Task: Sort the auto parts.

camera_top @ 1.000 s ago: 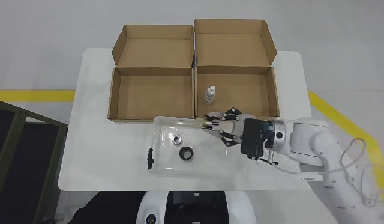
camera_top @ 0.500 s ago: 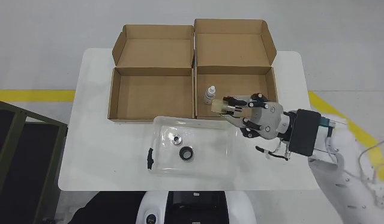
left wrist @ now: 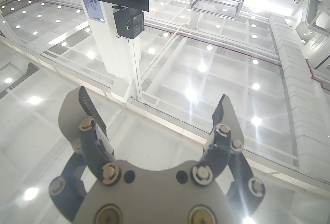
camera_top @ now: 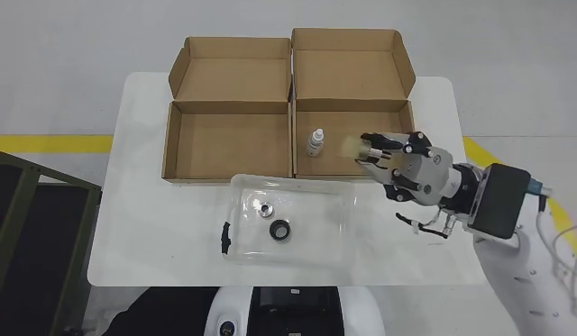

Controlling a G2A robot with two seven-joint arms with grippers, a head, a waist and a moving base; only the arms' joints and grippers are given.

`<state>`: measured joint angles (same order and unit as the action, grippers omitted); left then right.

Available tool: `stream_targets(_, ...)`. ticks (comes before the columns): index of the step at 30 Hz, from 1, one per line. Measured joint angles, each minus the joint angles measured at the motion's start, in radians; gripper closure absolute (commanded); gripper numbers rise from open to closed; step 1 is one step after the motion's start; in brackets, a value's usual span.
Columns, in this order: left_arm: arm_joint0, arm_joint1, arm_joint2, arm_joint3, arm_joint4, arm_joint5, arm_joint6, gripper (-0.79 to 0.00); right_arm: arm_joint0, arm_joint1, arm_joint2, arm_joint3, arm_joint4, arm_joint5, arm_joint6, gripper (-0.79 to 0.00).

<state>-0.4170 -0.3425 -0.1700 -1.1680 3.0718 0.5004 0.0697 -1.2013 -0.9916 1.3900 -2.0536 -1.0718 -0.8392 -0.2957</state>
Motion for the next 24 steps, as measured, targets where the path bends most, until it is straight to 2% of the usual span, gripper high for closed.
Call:
stream_targets(7, 0.000, 0.000, 0.000, 0.000, 0.000, 0.000, 0.000, -0.785, -0.008, 0.000, 0.000, 0.001, -0.034, 0.000, 0.045, 0.000)
stream_targets(17, 0.000, 0.000, 0.000, 0.000, 0.000, 0.000, 0.000, -0.785, 0.017, -0.002, -0.074, 0.038, -0.060, 0.012, 0.280, 0.000)
stream_targets(24, 0.000, 0.000, 0.000, 0.000, 0.000, 0.000, 0.000, -0.785, 0.028, 0.001, -0.080, 0.063, -0.064, 0.046, 0.446, 0.000)
